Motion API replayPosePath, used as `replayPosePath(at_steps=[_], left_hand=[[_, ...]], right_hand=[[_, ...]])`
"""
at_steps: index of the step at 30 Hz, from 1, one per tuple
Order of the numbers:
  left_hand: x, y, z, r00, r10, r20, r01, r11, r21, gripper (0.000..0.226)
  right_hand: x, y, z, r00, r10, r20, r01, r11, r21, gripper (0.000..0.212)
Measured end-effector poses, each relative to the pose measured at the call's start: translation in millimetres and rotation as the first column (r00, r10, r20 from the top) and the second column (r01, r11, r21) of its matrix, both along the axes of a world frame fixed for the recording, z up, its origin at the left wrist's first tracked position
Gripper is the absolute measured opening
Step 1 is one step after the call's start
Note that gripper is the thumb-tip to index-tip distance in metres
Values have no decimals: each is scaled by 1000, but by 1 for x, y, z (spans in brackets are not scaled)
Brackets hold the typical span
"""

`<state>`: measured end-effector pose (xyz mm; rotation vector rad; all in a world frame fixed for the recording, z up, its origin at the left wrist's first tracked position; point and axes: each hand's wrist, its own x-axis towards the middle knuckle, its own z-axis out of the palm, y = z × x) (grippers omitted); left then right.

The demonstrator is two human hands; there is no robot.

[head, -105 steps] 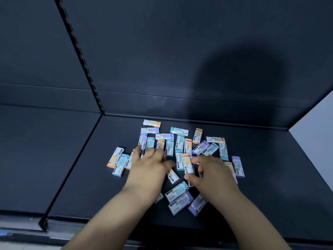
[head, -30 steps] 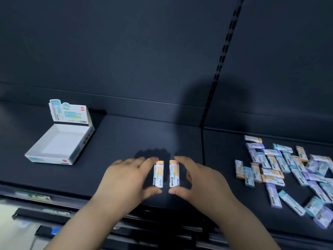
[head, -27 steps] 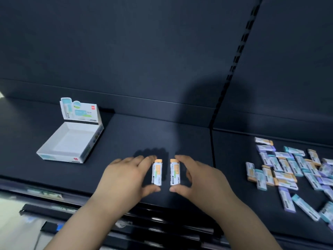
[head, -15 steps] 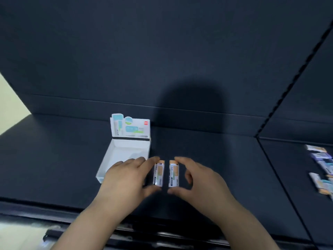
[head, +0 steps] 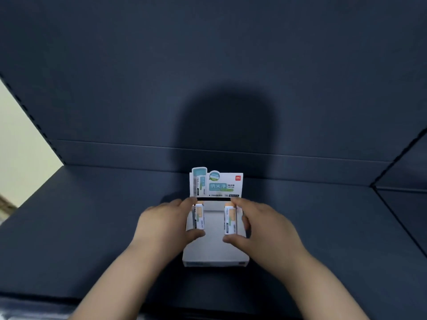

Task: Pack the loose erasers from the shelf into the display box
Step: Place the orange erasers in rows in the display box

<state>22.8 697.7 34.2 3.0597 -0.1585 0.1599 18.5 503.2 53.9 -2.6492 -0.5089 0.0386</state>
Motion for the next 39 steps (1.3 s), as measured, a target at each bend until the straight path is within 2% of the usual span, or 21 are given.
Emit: replayPosePath(at_steps=[5,8,11,14,21,25,28,34,37,39], left_hand=[[12,-2,-15,986,32,-161,-26,999,38,54],[15,-1,-22,981,45,-190,-44,999,7,54],[14,-1,-26,984,27,-178,-25,1000,18,42],[14,-2,-30,986,19,-163,-20,1000,-5,37],[13,-1,-33,981,-17,-192,13,1000,-20,32],[13,-4,-35,984,-18,-180,32,997,72,35],[12,-5,-41,981,-26,-190,60,982,178,49],[18,-9,-46,966,-17,-260,75,974,212,59],[15,-9,-43,974,-28,-224,83,967,241,62],[12,-6,-35,991,-35,-130,63,974,219,59]], right_hand=[[28,29,-19,997,63,-34,-68,982,-176,62],[40,42,-33,994,84,-73,-100,966,-239,52],[46,50,-46,991,100,-95,-122,953,-277,54],[47,50,-54,990,97,-98,-120,958,-261,53],[41,44,-60,994,86,-64,-91,993,-76,40],[40,46,-62,998,52,-18,-54,988,-141,31],[40,48,-63,999,42,6,-41,984,-172,36],[43,50,-70,998,60,-5,-59,940,-336,50],[42,50,-70,999,34,6,-31,961,-274,49],[41,48,-71,999,-21,30,26,983,-184,41]])
